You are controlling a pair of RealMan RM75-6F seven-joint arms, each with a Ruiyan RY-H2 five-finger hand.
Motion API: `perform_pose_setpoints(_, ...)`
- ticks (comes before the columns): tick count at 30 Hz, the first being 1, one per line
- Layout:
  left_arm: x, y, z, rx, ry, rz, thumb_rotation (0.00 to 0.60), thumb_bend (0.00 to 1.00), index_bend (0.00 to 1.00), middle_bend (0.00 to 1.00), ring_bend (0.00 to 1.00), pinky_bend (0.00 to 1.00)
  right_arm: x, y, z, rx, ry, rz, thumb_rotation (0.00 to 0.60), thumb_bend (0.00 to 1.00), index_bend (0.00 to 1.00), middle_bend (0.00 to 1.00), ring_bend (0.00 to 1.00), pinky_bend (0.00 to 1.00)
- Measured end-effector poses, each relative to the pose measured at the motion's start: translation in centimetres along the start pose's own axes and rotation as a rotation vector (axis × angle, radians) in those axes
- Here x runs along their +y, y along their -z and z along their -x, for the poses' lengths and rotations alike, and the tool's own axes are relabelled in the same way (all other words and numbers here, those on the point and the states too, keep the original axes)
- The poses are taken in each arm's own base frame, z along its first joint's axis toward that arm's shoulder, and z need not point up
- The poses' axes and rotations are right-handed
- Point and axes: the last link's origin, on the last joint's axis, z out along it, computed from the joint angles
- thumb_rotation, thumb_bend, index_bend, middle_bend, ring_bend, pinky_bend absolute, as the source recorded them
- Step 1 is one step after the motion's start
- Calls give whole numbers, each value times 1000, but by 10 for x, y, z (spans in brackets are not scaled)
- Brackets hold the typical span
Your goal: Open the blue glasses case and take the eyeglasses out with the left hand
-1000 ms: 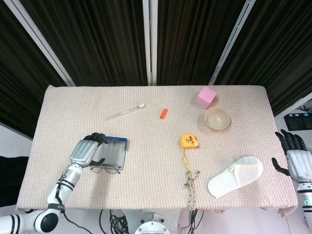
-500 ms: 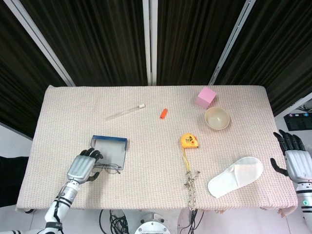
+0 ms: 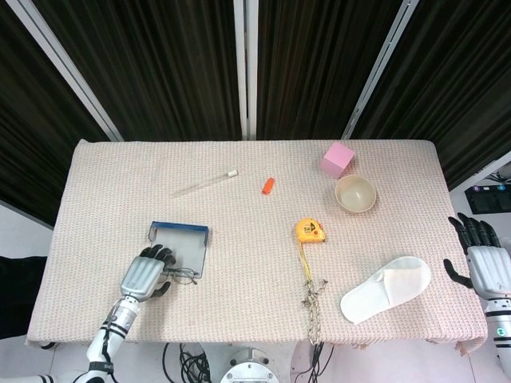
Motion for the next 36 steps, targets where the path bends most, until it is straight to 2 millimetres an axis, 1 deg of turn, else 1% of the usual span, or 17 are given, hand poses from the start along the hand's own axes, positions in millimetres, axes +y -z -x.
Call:
perform_pose_setpoints(4,4,-4,1,6,8,9,600,323,361,207,112,209,0,0,1,-2,-1,-1,600,333,0,0,0,0)
perform_pose_setpoints(6,5,-5,2,8,9,11,600,335,395,211,112,209,0,0,1,-1,-1,-1,600,333,0,0,0,0)
perform_pose_setpoints(9,4,-7,4,8,8,9,600,349,493,220,116,209,1,0,1,-1,-2,2,600,333,0,0,0,0)
perform_pose_setpoints(12,3,-7,5,12,9,2,600,353,562,228,118,210,2,0,1,-3,-2,2,600,333,0,0,0,0)
perform_pose_setpoints(20,5,-2,2,40,21,10,600,372,703,269,127,215,1,0,1,-4,-3,2,600,333,0,0,0,0)
perform_pose_setpoints(25,7,6,-6,76,43,18,600,395,736,294,133,216,0,0,1,-4,0,-1,600,333,0,0,0,0)
perform_pose_setpoints(29,12,11,-14,98,50,34,600,397,741,300,136,216,-1,-1,1,-2,0,-4,600,333,0,0,0,0)
perform_pose_setpoints(33,20,19,-20,79,55,59,600,397,740,300,135,216,-2,-1,1,-1,-2,-6,600,334,0,0,0,0)
perform_pose_setpoints(36,27,26,-19,33,53,82,600,397,724,301,142,216,-1,0,1,1,-4,-6,600,334,0,0,0,0)
